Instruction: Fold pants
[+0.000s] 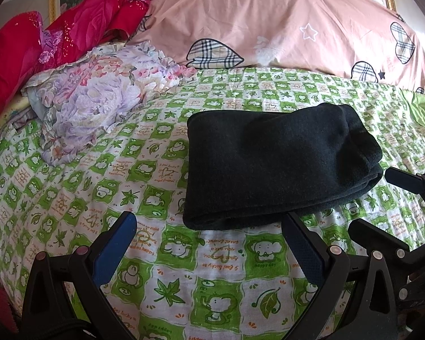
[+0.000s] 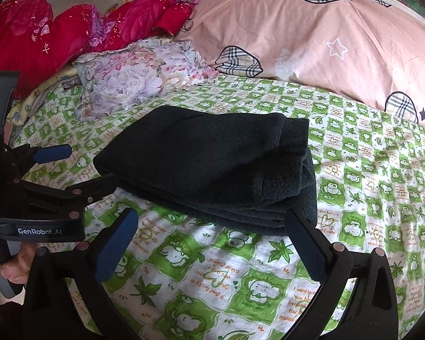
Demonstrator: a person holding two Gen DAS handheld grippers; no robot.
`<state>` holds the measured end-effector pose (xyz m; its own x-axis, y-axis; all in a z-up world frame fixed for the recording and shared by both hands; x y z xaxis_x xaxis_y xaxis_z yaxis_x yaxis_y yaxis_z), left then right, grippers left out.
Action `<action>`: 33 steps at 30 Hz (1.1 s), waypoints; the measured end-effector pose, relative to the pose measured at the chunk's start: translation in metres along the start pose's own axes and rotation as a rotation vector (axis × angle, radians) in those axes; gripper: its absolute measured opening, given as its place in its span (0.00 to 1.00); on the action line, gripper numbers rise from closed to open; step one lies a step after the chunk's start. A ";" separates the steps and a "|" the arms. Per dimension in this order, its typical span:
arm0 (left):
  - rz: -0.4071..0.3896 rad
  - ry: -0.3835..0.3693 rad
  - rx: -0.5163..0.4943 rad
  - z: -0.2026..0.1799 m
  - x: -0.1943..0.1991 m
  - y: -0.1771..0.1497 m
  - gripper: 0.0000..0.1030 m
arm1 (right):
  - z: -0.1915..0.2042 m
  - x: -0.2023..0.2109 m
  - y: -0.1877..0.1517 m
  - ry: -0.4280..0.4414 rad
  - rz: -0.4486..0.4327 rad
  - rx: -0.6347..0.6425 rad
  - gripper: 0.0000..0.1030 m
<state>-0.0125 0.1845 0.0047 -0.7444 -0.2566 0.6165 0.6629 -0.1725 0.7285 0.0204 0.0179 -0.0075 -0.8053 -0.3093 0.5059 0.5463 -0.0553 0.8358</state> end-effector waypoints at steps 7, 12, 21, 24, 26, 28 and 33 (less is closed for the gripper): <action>-0.001 0.003 0.000 0.001 0.001 0.001 0.99 | -0.003 0.002 0.006 -0.002 -0.005 -0.010 1.00; -0.003 0.004 0.000 0.002 0.002 0.001 0.99 | -0.003 0.002 0.009 -0.002 0.000 -0.008 1.00; -0.007 0.006 -0.003 0.002 0.007 0.005 0.99 | -0.002 0.004 0.014 0.003 0.000 -0.007 1.00; -0.007 0.006 -0.002 0.002 0.007 0.006 0.99 | -0.002 0.004 0.014 0.004 0.003 -0.008 1.00; -0.007 0.005 -0.002 0.003 0.007 0.006 0.99 | -0.001 0.004 0.014 0.002 0.000 -0.008 1.00; -0.007 0.008 -0.002 0.003 0.007 0.007 0.99 | -0.001 0.004 0.015 0.003 0.001 -0.010 1.00; -0.006 0.010 -0.007 0.004 0.007 0.010 0.99 | -0.002 0.006 0.019 0.006 0.003 -0.008 1.00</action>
Point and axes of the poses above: each gripper's, at about its wrist camera, not at the fingertips, and x roughly against the way its jaws point, z to its left, y to its top, the point moved 3 cm from there along -x, roughly the way its jaws point, and after that the axes turned 15 degrees about -x, right-handed, at the moved point
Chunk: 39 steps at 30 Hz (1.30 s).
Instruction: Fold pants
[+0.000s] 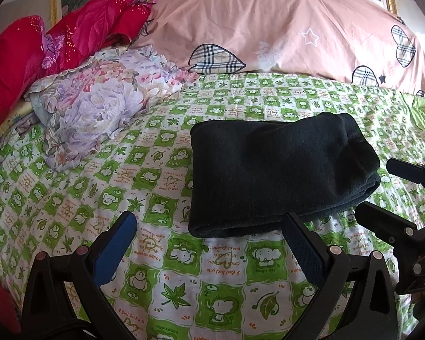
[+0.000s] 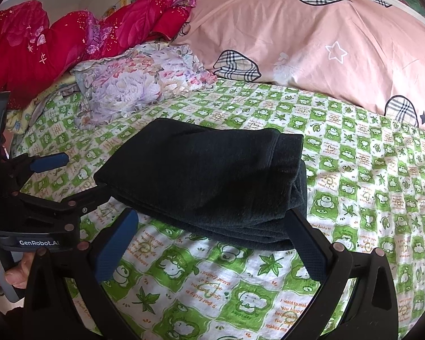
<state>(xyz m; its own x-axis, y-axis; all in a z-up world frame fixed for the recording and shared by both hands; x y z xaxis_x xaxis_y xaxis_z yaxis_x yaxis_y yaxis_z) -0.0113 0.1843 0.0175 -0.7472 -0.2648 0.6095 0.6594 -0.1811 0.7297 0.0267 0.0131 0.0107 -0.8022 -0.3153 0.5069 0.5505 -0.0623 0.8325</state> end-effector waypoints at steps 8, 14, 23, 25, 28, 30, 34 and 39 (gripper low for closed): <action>0.005 -0.003 -0.003 0.000 -0.001 0.003 0.99 | -0.001 0.000 0.002 0.000 0.003 0.004 1.00; 0.005 -0.004 -0.003 0.001 -0.002 0.004 0.99 | 0.000 0.000 0.002 -0.002 0.003 0.004 1.00; 0.006 -0.009 0.001 0.002 -0.003 0.007 0.99 | -0.002 0.001 0.005 0.002 0.005 0.008 1.00; 0.008 -0.008 -0.001 0.002 -0.003 0.008 0.99 | -0.005 0.001 0.005 0.001 0.009 0.005 1.00; 0.014 -0.015 0.007 0.003 -0.003 0.009 0.99 | -0.008 0.000 0.009 -0.005 0.019 0.002 1.00; 0.020 -0.025 0.017 0.005 -0.004 0.010 0.98 | -0.010 -0.001 0.011 -0.009 0.025 0.005 1.00; 0.026 -0.032 0.030 0.007 -0.005 0.012 0.97 | -0.012 -0.001 0.012 -0.012 0.034 0.013 1.00; 0.022 -0.031 0.016 0.006 -0.005 0.016 0.96 | -0.012 -0.002 0.014 -0.009 0.036 0.015 1.00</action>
Point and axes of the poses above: each gripper's, at about its wrist camera, not at the fingertips, and x roughly against the way its jaws point, z to its left, y to its top, the point moved 3 cm from there along -x, roughly the way its jaws point, and after that the axes turned 15 degrees about -x, right-handed, at the moved point
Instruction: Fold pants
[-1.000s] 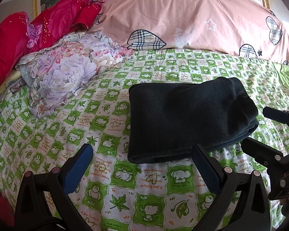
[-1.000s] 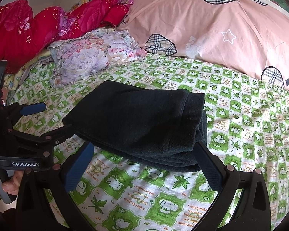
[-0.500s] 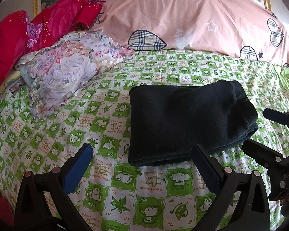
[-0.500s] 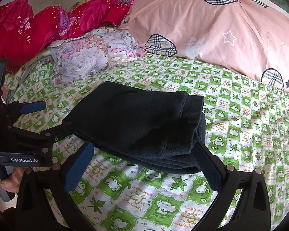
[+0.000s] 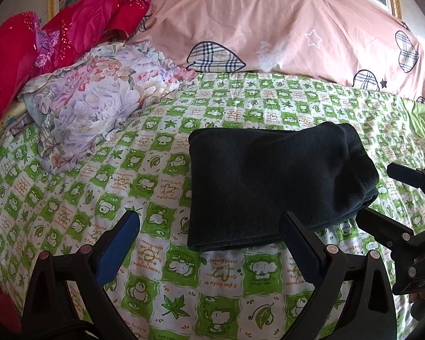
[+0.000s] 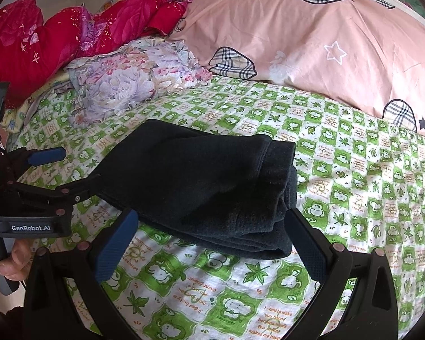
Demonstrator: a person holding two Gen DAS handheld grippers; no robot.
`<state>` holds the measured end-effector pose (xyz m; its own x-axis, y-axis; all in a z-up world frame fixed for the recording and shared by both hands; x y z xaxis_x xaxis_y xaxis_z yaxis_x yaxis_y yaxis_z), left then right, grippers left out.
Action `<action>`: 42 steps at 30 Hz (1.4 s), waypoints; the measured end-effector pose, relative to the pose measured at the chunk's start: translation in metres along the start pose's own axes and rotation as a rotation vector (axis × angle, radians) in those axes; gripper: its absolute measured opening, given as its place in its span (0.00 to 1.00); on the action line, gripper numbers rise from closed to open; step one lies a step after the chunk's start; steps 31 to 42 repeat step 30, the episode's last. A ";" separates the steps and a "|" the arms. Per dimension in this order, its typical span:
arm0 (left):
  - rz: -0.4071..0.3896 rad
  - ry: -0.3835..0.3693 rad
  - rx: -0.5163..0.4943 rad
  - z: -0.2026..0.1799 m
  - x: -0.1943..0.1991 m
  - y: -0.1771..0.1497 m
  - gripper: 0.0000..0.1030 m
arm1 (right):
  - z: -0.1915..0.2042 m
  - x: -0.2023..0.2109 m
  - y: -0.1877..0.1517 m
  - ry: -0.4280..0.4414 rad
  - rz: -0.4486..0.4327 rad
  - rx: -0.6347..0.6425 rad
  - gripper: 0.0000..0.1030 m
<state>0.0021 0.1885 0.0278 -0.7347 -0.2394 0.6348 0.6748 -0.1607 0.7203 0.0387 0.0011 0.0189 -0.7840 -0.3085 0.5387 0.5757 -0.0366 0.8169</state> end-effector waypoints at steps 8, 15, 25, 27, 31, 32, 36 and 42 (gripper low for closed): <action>-0.008 0.006 -0.015 -0.003 0.001 0.006 0.96 | -0.004 -0.002 0.003 0.002 0.003 -0.006 1.00; -0.002 0.011 -0.012 -0.001 0.000 0.006 0.96 | -0.008 -0.003 0.006 0.005 0.006 -0.004 1.00; -0.003 0.024 -0.002 0.003 0.000 0.009 0.96 | -0.010 -0.001 0.008 0.005 0.004 -0.014 1.00; 0.010 0.018 0.008 0.004 -0.002 0.009 0.96 | -0.013 -0.001 0.008 0.002 0.010 -0.021 1.00; 0.015 0.026 0.012 0.004 0.000 0.010 0.96 | -0.016 0.000 0.008 -0.001 0.008 -0.031 1.00; 0.015 0.026 0.012 0.004 0.000 0.010 0.96 | -0.016 0.000 0.008 -0.001 0.008 -0.031 1.00; 0.015 0.026 0.012 0.004 0.000 0.010 0.96 | -0.016 0.000 0.008 -0.001 0.008 -0.031 1.00; 0.015 0.026 0.012 0.004 0.000 0.010 0.96 | -0.016 0.000 0.008 -0.001 0.008 -0.031 1.00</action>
Point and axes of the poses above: each gripper's, at about its wrist camera, not at the fingertips, and x roughly against the way its jaws point, z to its left, y to its top, the point moved 3 cm from there along -x, roughly the way its jaws point, and after that the axes turned 15 degrees about -x, right-handed, at the moved point
